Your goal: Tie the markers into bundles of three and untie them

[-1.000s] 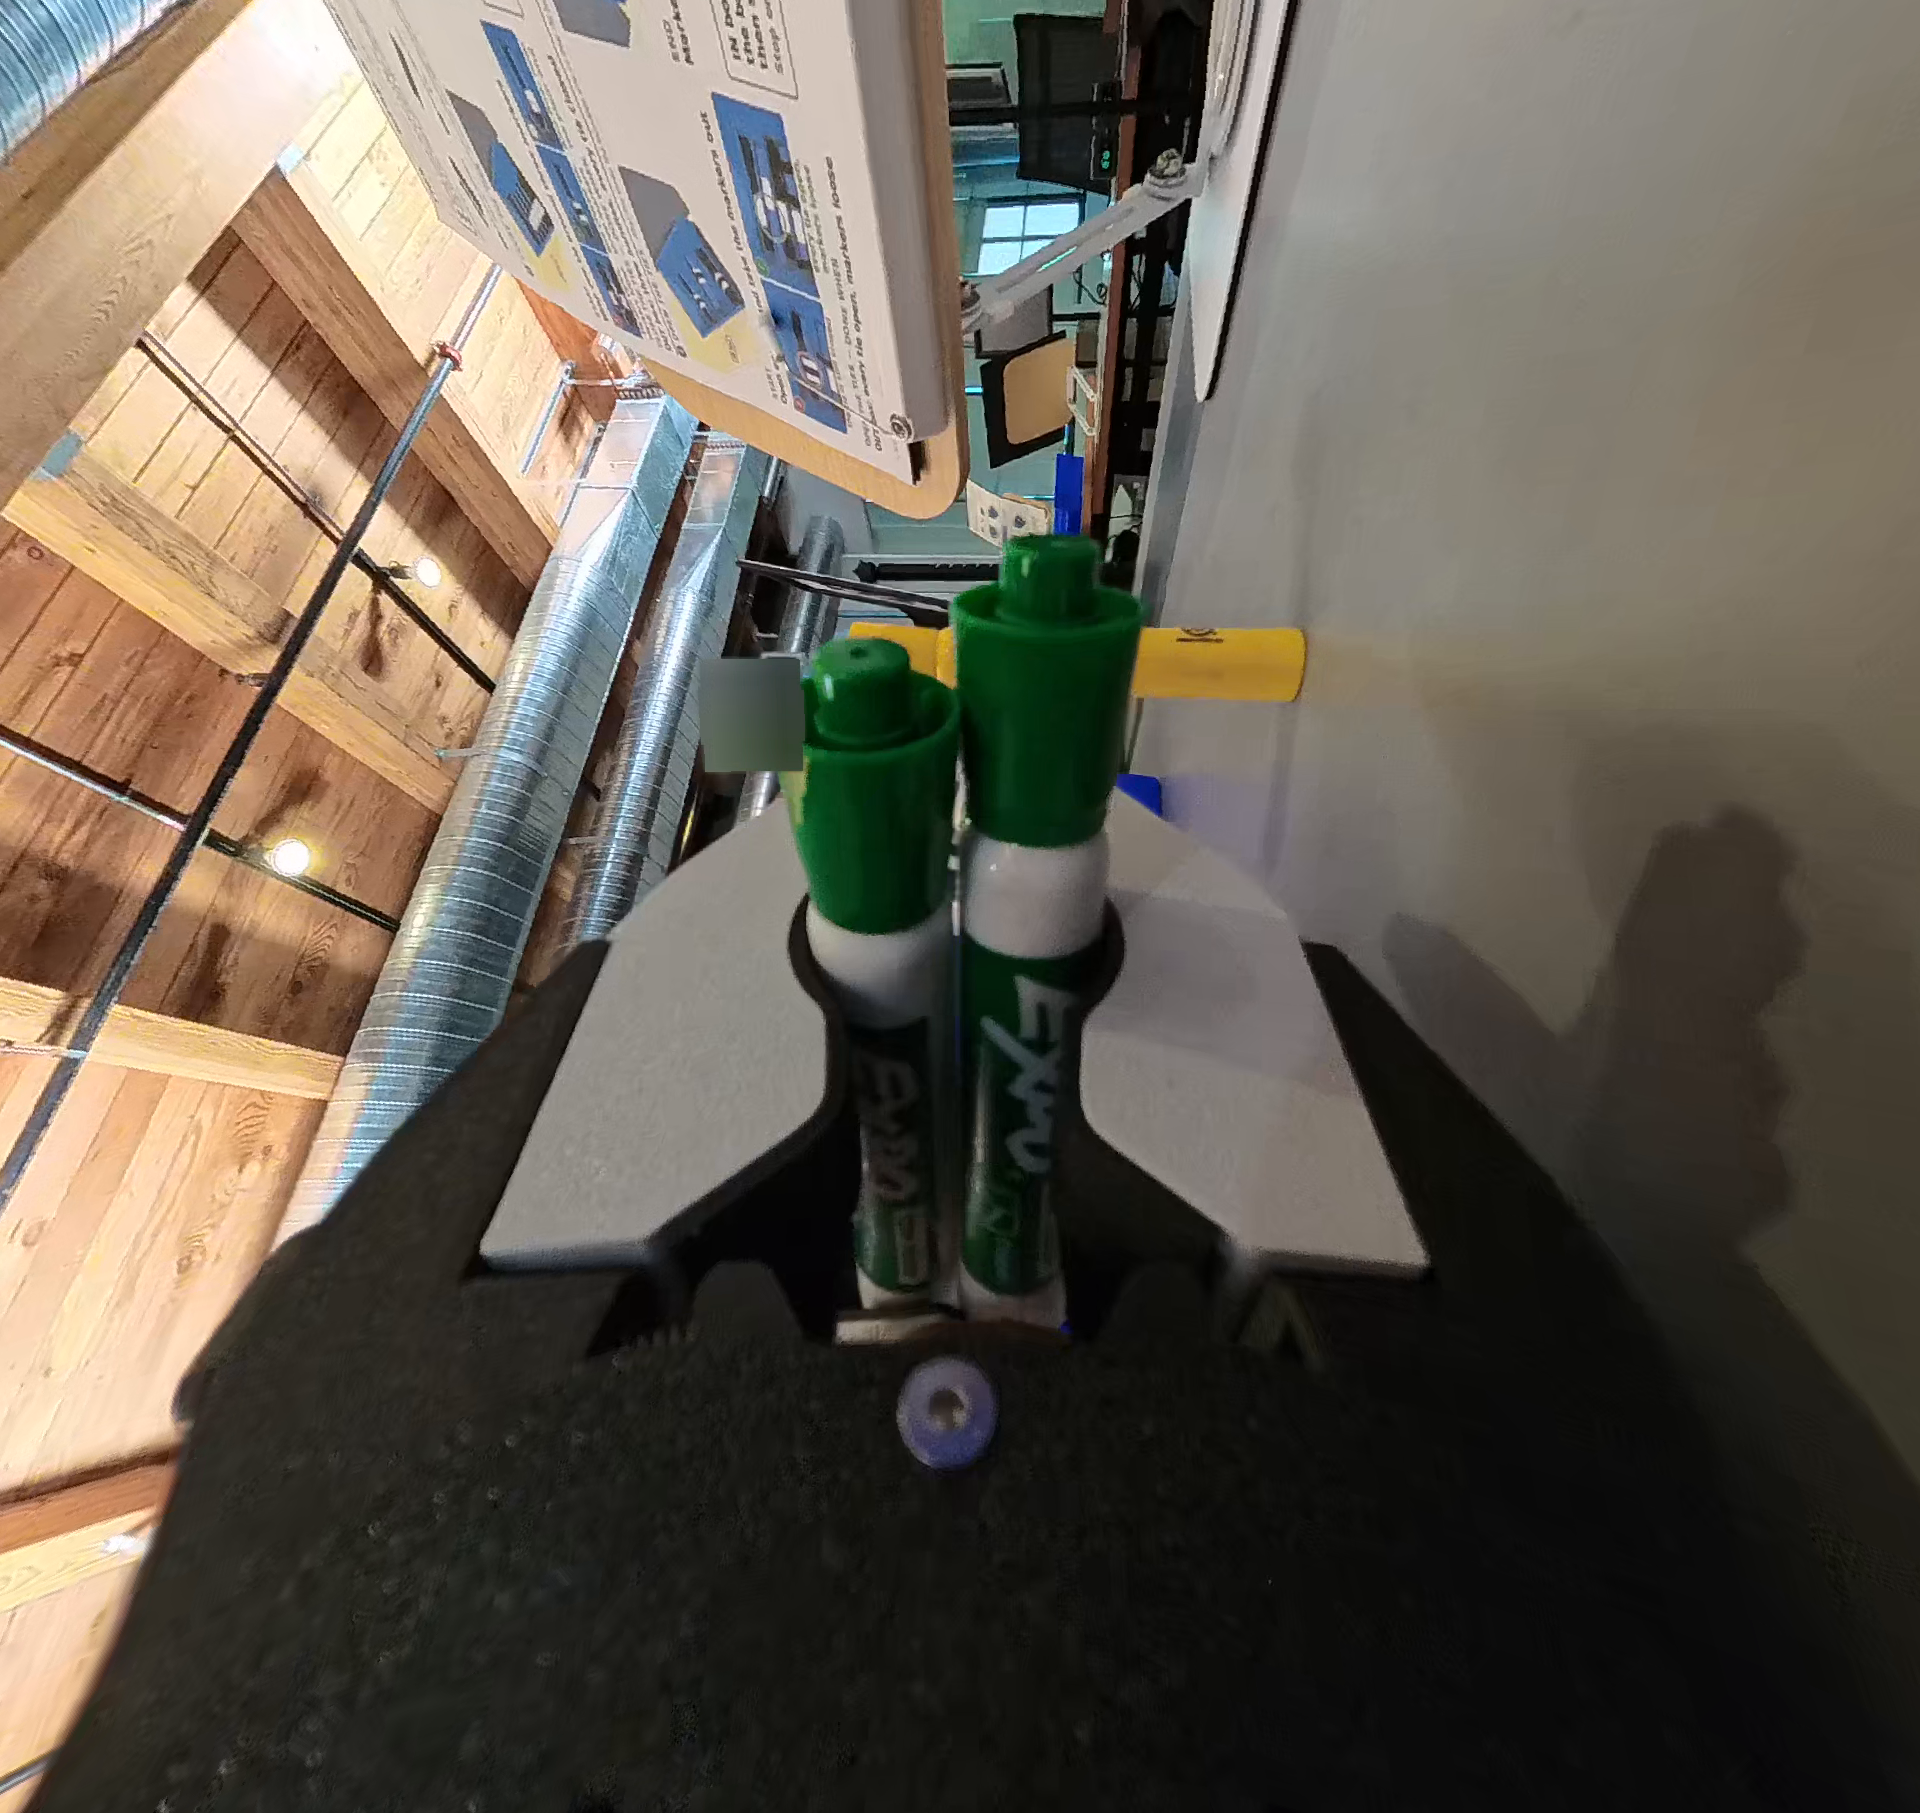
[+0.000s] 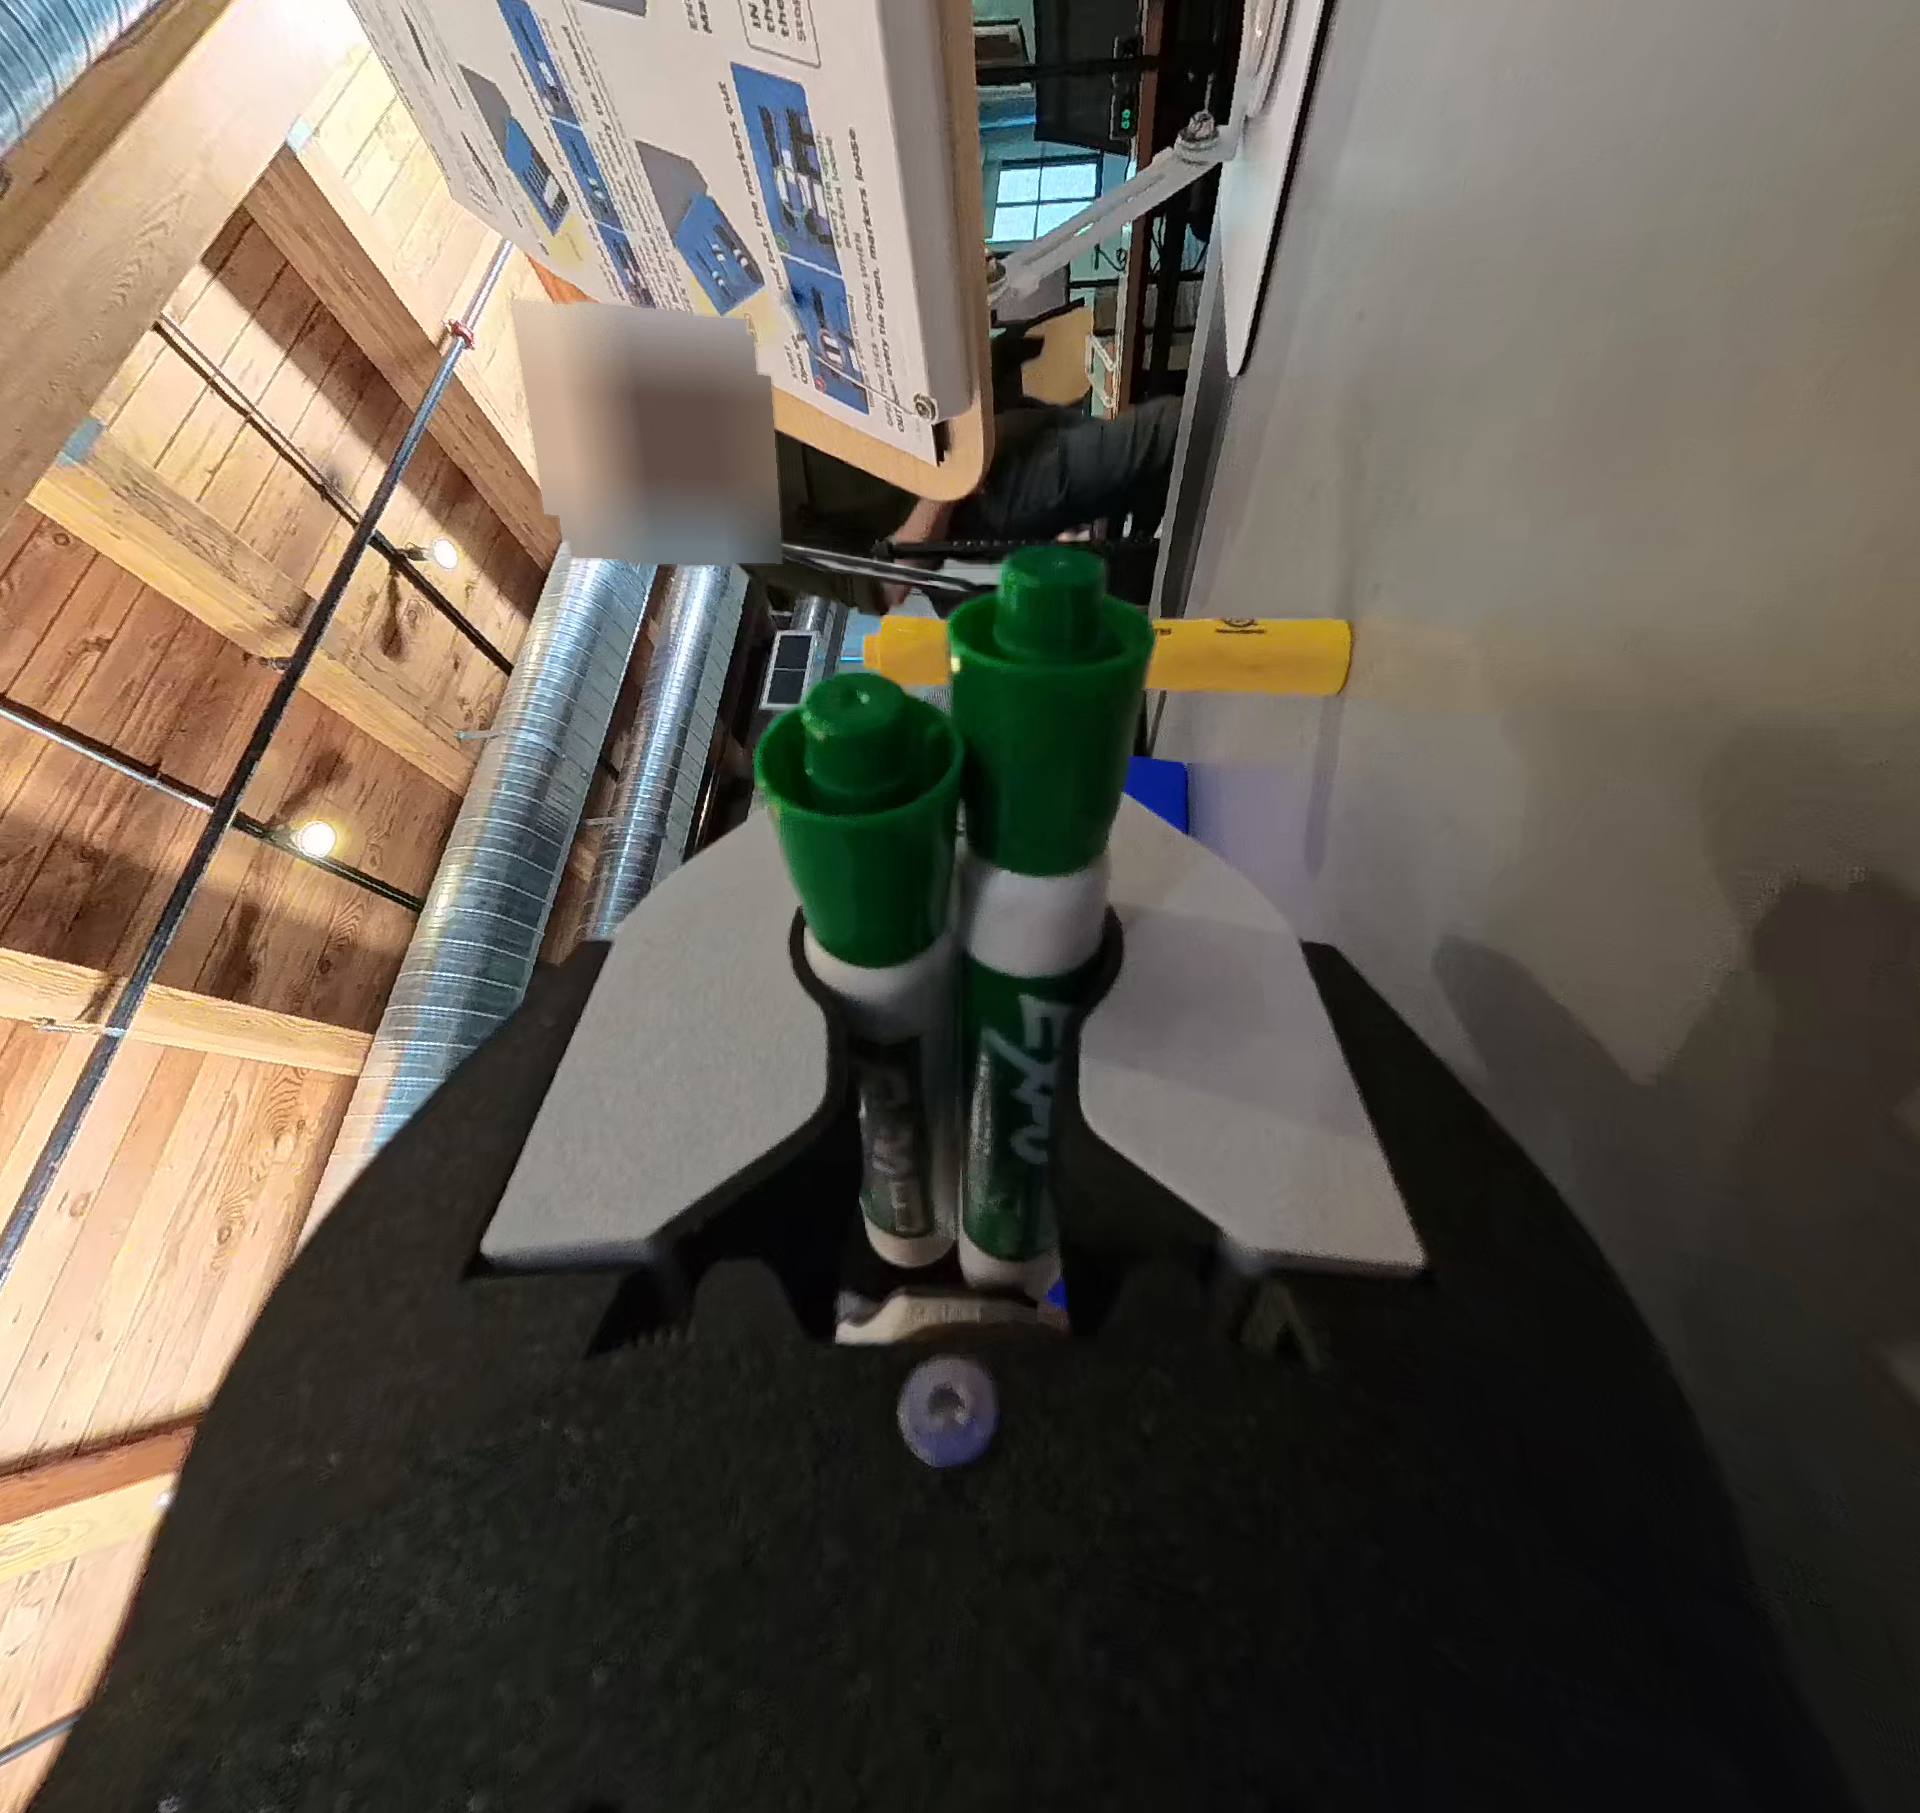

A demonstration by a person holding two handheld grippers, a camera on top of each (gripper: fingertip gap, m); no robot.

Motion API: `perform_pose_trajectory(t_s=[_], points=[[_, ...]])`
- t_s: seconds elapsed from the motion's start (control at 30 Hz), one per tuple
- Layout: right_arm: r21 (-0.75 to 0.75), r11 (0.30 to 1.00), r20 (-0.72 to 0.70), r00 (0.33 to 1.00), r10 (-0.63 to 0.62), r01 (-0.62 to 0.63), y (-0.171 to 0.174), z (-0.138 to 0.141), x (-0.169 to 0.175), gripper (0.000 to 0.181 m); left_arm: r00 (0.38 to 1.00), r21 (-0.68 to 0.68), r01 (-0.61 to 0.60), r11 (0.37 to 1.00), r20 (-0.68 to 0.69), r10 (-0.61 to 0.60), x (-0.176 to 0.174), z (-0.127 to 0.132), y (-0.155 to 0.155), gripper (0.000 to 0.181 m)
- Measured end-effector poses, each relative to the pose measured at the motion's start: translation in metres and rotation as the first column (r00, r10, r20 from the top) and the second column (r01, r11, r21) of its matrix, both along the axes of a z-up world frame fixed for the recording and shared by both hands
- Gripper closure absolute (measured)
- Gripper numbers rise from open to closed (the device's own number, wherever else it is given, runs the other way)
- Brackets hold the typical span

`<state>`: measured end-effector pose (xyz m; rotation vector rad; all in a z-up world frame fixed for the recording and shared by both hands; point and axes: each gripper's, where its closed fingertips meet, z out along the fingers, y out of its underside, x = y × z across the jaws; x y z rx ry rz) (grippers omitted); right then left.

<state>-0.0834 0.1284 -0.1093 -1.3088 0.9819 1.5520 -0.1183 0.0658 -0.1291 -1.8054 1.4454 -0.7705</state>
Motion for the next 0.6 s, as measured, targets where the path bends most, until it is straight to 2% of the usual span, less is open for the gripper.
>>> perform_pose_trajectory(t_s=[0.3,0.6], points=[[-0.037,0.998,0.015,0.998,0.059,-0.058,-0.002,-0.008,-0.012,0.140,0.997,0.150,0.075,0.986,-0.020,-0.072,-0.009,0.000,0.008,0.161],[-0.057,0.995,0.004,0.997,0.078,-0.078,-0.002,-0.017,-0.015,0.139,0.997,0.138,0.071,0.988,-0.035,-0.066,-0.012,-0.008,0.007,0.161]])
